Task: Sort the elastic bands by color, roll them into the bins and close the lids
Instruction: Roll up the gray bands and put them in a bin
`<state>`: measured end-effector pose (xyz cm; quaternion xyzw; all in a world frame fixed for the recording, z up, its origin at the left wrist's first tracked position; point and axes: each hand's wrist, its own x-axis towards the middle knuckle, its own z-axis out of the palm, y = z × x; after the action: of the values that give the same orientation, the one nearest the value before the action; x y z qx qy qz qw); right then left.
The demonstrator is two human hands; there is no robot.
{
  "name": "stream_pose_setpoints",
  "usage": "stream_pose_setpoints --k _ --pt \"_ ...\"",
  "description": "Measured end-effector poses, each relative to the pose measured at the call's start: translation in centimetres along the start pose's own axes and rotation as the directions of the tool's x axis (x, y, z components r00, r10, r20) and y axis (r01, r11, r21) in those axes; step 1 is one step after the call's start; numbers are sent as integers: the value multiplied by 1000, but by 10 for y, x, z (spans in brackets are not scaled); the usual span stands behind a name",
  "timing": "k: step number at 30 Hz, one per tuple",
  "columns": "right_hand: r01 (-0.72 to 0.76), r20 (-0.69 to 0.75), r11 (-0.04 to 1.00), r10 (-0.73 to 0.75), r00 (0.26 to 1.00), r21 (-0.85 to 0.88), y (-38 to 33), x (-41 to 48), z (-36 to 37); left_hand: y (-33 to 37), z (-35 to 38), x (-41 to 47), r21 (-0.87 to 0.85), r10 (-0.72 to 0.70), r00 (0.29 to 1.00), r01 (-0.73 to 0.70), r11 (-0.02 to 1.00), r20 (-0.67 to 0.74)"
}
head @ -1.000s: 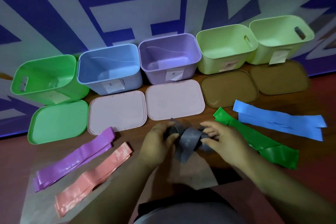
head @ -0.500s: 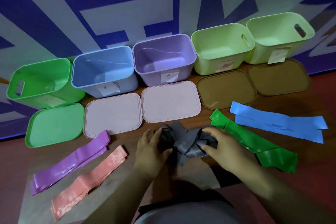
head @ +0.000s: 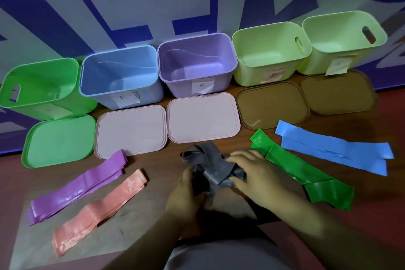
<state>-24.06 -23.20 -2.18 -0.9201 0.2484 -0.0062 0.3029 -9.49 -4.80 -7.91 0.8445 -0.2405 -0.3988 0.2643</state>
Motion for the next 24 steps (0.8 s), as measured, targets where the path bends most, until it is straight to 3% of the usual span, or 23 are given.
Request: stream_pose_setpoints --k 4,9,15,24 --pt "63 38 997 -61 997 -42 0 9 13 -10 7 4 100 -55 997 61 993 -59" --pt "6 113 998 1 994 -57 5 14 30 -12 13 7 134 -72 994 83 987 -84" --pt "-17 190 988 47 981 -156 3 14 34 -30 26 13 -33 -112 989 109 993 -97" --pt "-51 148 972 87 985 -231 0 21 33 -8 15 6 -222 -140 983 110 969 -122"
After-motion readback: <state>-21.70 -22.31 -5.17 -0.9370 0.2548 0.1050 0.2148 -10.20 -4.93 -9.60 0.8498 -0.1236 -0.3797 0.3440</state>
